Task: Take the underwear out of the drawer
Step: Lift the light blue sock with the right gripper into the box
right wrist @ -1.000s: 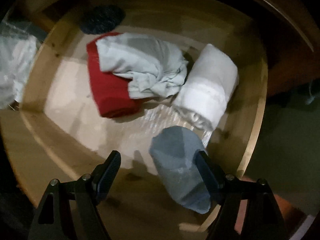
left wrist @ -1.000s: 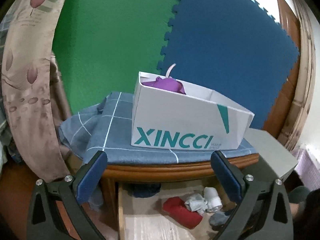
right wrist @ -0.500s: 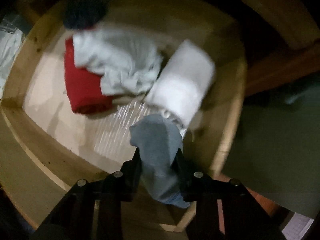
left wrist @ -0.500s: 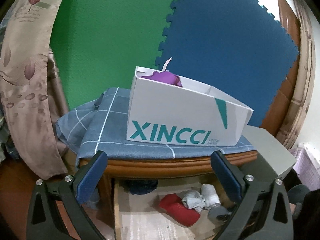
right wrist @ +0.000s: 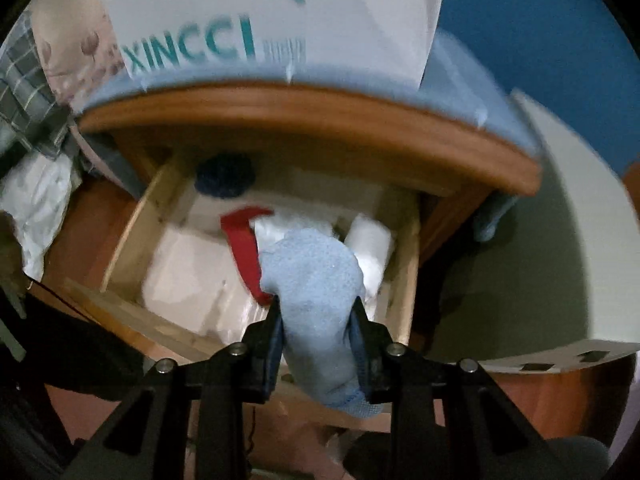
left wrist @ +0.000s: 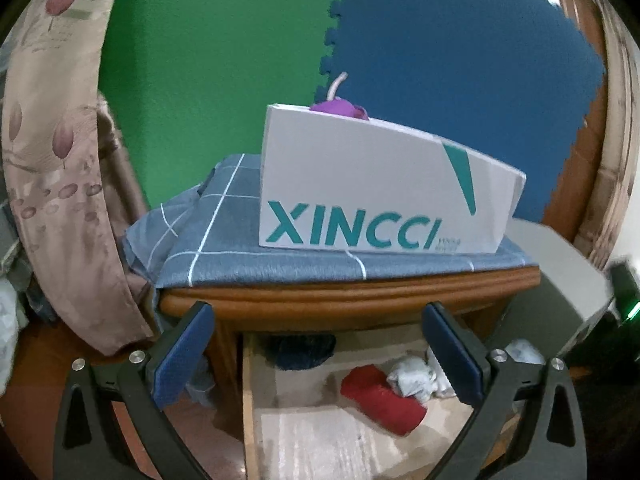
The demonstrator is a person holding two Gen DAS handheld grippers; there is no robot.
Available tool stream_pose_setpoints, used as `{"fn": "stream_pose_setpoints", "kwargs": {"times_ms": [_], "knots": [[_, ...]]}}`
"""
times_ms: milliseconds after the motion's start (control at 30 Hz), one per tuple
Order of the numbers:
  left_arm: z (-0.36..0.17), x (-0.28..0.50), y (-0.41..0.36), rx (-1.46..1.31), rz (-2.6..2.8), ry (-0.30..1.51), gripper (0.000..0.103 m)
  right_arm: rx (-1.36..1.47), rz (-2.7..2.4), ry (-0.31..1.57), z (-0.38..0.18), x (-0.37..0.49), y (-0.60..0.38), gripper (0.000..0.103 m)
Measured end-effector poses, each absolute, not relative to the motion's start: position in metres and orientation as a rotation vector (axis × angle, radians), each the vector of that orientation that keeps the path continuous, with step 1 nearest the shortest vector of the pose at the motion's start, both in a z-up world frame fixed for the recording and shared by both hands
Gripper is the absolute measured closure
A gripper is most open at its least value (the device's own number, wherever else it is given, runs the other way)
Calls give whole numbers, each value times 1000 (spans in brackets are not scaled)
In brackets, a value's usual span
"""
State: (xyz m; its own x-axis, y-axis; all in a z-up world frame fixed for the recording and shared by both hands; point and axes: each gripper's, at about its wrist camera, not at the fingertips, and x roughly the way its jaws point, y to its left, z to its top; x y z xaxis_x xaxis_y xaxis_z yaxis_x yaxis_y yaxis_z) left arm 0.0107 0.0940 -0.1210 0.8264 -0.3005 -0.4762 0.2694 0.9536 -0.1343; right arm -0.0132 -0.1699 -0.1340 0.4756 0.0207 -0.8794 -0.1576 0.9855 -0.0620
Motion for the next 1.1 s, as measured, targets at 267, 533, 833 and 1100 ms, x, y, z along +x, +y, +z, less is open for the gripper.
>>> {"fn": "stream_pose_setpoints", "kwargs": {"times_ms": [267, 533, 833, 1100], "knots": [[-123, 2, 85, 1, -313, 504, 1, -119, 47, 931, -53, -19, -174, 73], [-120, 7, 94, -57, -310, 518, 1, -148, -29, 799, 23, -8, -173, 73], [-117, 7, 97, -81, -318, 515, 1, -150, -72, 735, 66, 25, -170, 73], [-118, 6, 93, -75, -337, 523, 1, -169, -88, 722, 73, 48, -163, 73]]}}
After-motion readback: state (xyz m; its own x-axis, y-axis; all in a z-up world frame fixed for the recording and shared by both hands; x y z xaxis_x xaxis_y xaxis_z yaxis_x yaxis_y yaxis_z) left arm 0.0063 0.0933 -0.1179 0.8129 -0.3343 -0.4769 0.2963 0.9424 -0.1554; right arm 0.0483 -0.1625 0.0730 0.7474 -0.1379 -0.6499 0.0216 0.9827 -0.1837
